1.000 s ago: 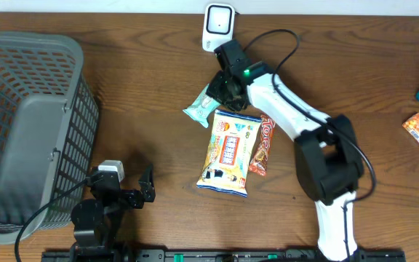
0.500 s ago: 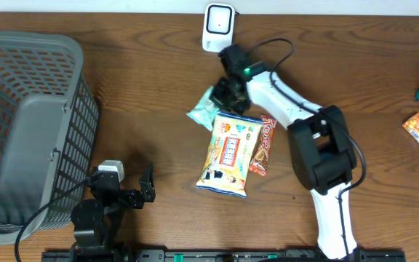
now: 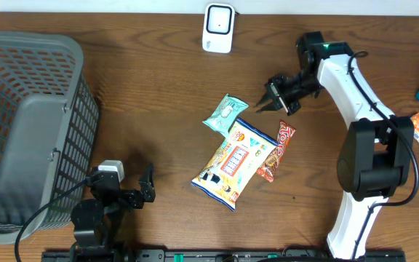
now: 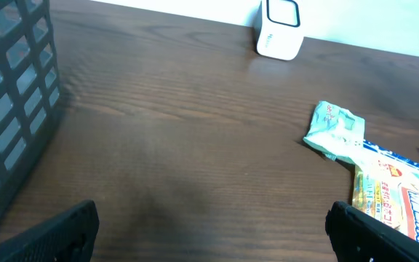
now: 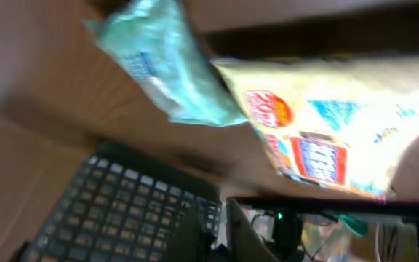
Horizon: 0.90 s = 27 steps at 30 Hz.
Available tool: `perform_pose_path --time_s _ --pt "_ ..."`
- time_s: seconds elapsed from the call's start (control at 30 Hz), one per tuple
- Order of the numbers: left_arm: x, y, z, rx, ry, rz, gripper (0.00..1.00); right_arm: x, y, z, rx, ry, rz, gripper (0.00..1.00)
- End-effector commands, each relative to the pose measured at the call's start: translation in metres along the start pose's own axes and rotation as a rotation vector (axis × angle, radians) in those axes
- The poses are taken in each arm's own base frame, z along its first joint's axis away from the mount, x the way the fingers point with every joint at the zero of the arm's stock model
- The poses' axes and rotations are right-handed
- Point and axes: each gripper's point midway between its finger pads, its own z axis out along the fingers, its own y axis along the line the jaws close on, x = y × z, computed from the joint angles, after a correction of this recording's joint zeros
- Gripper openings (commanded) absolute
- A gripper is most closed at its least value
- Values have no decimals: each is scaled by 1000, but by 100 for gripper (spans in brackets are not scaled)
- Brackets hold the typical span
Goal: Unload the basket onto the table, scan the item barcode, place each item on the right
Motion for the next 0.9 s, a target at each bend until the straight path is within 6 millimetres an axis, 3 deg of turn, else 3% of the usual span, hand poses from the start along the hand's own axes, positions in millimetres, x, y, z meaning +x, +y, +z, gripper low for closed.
perform_pose_path --time_s 0.0,0.1,0.23,0.33,0.6,0.77,0.83,0.87 --pt "10 1 2 3 29 -18 100 -19 1 8 83 -152 -337 82" --pt "10 1 2 3 29 -18 100 -6 0 25 139 -156 -400 85" --pt "10 1 2 3 29 -18 100 -20 4 36 271 -365 -488 67" --pt "10 1 2 2 29 -18 100 -25 0 37 359 -490 -481 68" --pt "10 1 2 3 29 -18 100 -24 -7 35 395 -504 -463 69" --pt "10 1 2 3 29 -18 100 -21 -27 27 424 -421 -397 77" --pt "10 1 2 3 29 -18 100 -18 -24 29 385 -379 -393 99" --pt "10 1 2 3 29 -18 100 -19 -22 29 371 -371 -390 99"
